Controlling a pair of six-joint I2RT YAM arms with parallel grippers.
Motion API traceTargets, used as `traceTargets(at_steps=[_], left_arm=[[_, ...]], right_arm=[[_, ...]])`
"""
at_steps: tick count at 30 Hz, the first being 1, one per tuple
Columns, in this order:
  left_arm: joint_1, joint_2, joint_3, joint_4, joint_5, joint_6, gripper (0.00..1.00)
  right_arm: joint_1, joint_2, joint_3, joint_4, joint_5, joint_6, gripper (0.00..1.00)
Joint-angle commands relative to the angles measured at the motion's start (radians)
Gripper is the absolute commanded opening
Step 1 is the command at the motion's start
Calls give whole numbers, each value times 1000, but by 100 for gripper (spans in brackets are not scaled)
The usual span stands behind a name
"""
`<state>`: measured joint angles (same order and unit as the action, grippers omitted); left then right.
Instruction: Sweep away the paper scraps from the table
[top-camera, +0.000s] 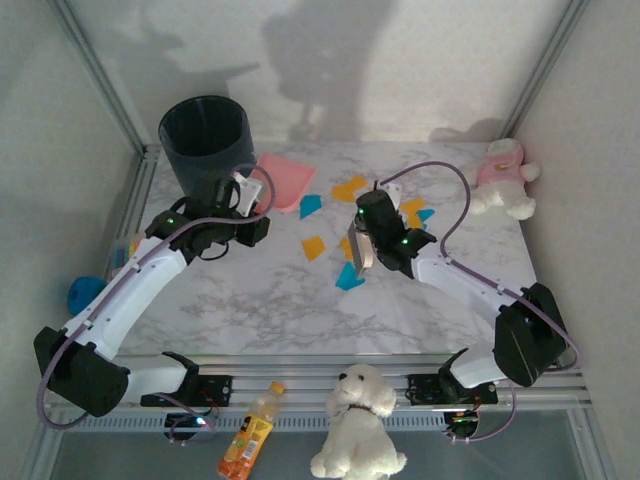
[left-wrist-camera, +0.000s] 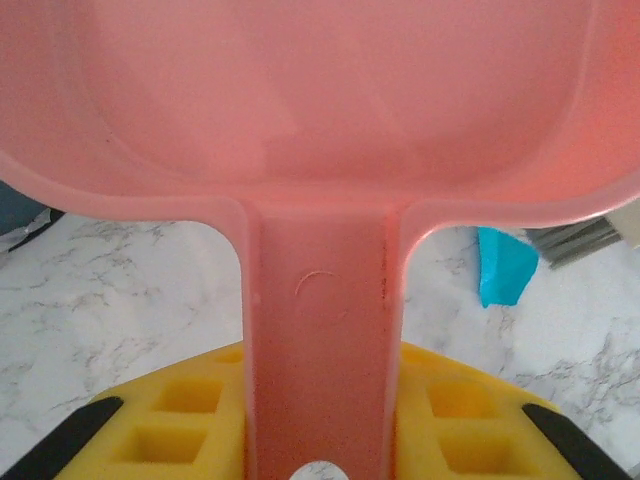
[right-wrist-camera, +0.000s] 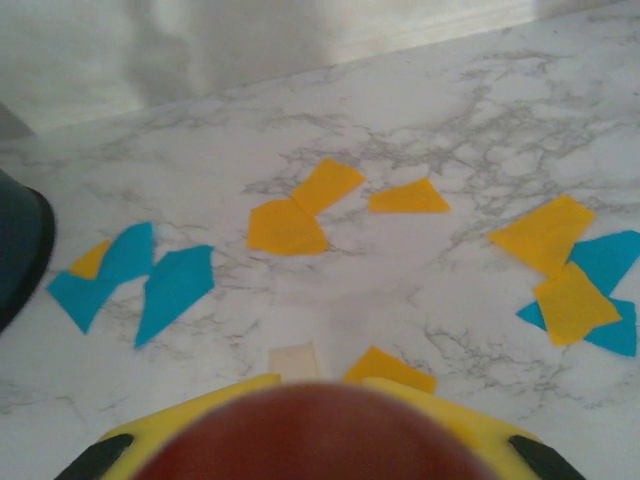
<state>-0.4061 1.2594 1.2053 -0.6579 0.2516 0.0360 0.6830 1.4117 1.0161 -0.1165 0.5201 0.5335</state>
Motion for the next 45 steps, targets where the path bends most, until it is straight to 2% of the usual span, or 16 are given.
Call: traceTargets(at_steps=[1, 10, 16, 21, 24, 29, 39, 45], left_arm=[[-13, -9, -22, -20, -86, 67, 0], [-15, -29, -64, -52, -168, 136, 0], [-14, -44, -93, -74, -231, 170, 0], [-14, -52, -93, -87, -237, 170, 0], [-14, -54, -96, -94, -235, 174, 0], [-15, -51, -109, -97, -202, 198, 0], [-34, -21, -126, -94, -136, 239, 0], [-69, -8, -150, -93, -103, 279, 0]], right_arm=[[-10, -45, -23, 82, -79, -26, 0], [-22, 63, 22, 244, -398, 8, 0], [-22, 205, 82, 328, -508, 61, 0], [-20, 303, 132, 327, -565, 91, 0], [-21, 322, 136, 299, -531, 91, 0], [-21, 312, 130, 184, -406, 62, 0], [-20, 204, 77, 7, -128, 3, 0], [-21, 151, 54, -62, -21, -4, 0]])
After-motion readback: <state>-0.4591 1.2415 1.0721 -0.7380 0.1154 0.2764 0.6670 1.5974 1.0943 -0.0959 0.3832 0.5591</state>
